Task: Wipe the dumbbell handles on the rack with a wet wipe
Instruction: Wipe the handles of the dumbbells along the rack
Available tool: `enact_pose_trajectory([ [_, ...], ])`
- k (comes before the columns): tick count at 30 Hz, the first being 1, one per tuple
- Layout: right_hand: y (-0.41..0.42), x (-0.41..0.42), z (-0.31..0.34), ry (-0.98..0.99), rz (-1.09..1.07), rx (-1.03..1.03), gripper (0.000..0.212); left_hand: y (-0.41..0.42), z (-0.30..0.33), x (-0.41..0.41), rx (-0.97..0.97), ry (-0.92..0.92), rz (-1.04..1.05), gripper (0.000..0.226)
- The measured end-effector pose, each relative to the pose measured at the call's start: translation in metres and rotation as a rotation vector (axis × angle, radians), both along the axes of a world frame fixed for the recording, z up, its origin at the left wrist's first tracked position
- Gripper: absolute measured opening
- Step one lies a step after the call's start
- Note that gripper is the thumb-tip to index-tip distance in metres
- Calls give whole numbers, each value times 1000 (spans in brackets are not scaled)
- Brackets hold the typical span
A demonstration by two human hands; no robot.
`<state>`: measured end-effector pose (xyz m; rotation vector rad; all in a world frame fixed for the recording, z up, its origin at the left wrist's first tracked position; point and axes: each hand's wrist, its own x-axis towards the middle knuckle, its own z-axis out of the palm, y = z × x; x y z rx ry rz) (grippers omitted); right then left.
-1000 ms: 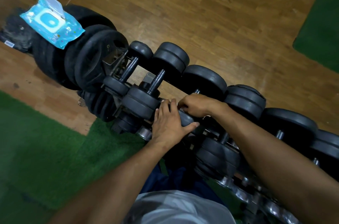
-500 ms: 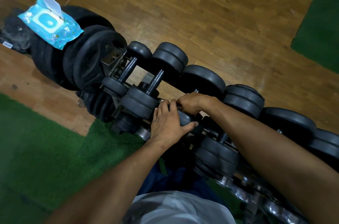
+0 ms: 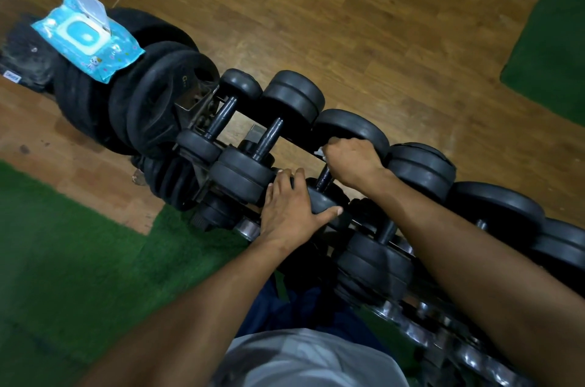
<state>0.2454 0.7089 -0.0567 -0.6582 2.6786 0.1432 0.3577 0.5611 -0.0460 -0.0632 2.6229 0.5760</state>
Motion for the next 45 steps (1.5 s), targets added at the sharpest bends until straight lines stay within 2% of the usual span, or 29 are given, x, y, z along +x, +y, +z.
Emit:
enact_pose_trajectory([
  [2,-3,4,-1,-78,72,-23,23,-1,-1,0,6,-3,4,112],
  [6,-9,10,-6,-281,128,-56,20,-1,-2,0,10,6,16,112],
  [11,-11,7,-2,-68,57,-2,18,-1,-1,0,-2,-3,4,114],
  [18,0,27,-11,176,-119,-96,43,-1,0,0,-4,-17,5,115],
  [22,7,47,-24,190,-402,-278,24,-2,-1,0,-8,-2,7,115],
  [25,11,56,-30,143,-712,-552,21,-1,-3,1,-13,8,3,116],
  [27,10,55,-30,104,-897,-691,27,-1,-3,1,-12,14,-1,115],
  [29,7,52,-30,78,-1012,-736,31,-1,-4,1,3,6,2,113],
  [32,0,52,-30,62,-1157,-732,27,-2,-3,0,8,2,3,110],
  [35,1,53,-36,-75,-1340,-835,27,-2,-2,0,11,-11,3,111],
  [38,10,52,-41,-369,-1456,-1078,25,-2,-2,0,8,-21,0,113],
  [41,24,48,-37,-579,-1346,-1083,20,-2,-2,0,10,-20,-2,113],
  [45,36,41,-33,-720,-1136,-908,16,-1,-2,0,0,-14,0,114],
])
